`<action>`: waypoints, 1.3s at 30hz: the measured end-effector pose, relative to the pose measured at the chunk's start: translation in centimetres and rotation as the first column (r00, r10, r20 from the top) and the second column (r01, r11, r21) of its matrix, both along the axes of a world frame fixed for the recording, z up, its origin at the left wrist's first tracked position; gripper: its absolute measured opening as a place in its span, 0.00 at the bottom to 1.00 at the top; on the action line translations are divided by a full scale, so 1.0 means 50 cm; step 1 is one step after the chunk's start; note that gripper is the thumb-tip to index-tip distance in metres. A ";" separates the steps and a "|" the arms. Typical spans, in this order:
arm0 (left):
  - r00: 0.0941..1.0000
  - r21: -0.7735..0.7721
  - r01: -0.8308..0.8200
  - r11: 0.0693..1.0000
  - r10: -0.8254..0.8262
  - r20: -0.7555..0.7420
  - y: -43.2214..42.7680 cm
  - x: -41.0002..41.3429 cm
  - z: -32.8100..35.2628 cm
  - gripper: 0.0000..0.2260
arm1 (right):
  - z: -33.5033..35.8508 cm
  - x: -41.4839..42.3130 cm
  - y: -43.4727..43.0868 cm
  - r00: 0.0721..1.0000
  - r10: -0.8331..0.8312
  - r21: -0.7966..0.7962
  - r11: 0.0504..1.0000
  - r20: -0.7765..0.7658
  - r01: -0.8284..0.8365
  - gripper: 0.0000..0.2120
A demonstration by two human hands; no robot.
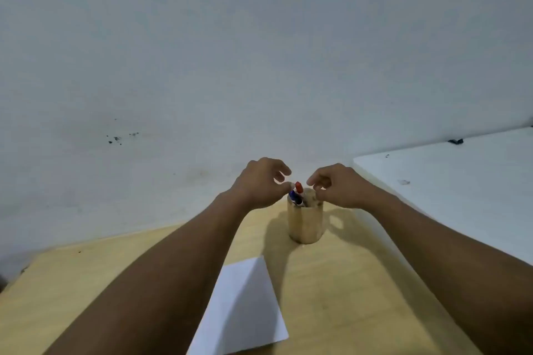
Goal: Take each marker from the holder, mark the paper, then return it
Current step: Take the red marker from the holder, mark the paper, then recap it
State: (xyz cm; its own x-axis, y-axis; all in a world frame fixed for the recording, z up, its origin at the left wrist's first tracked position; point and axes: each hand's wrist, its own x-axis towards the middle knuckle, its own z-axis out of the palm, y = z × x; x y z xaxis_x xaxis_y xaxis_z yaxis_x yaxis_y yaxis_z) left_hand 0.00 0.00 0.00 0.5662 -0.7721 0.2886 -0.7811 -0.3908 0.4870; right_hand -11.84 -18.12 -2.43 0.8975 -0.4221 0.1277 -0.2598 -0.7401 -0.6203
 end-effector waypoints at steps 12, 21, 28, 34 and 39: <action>1.000 -0.081 0.024 0.996 -0.025 -0.009 -0.061 0.004 0.005 0.05 | -0.033 0.023 -0.015 0.998 0.062 0.069 0.996 0.033 -0.064 0.09; 0.998 -0.341 -0.054 0.939 0.039 -0.050 0.040 -0.012 0.150 0.08 | 0.107 -0.003 0.064 0.948 0.025 0.197 0.976 0.319 -0.092 0.04; 0.945 -0.411 -0.219 0.885 0.087 -0.316 0.209 -0.010 0.132 0.18 | 0.184 -0.030 0.185 0.922 0.174 0.540 0.766 0.346 -0.348 0.12; 0.828 -0.385 -0.346 0.855 0.086 -0.554 0.331 -0.034 0.038 0.18 | 0.120 -0.005 0.304 0.915 0.138 0.847 0.346 0.380 -0.404 0.09; 0.808 -0.333 -0.350 0.876 0.102 -0.581 0.383 -0.050 -0.055 0.18 | 0.026 0.028 0.405 0.958 0.145 0.853 0.437 0.247 -0.286 0.10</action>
State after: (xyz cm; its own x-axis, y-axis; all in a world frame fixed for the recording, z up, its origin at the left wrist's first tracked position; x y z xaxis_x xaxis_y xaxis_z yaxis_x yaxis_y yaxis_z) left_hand -2.52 19.17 -2.77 0.8643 -0.4824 0.1427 -0.2633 -0.1920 0.9454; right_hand -10.43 2.14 -1.12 0.9827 -0.1675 -0.0794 -0.0468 0.1900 -0.9807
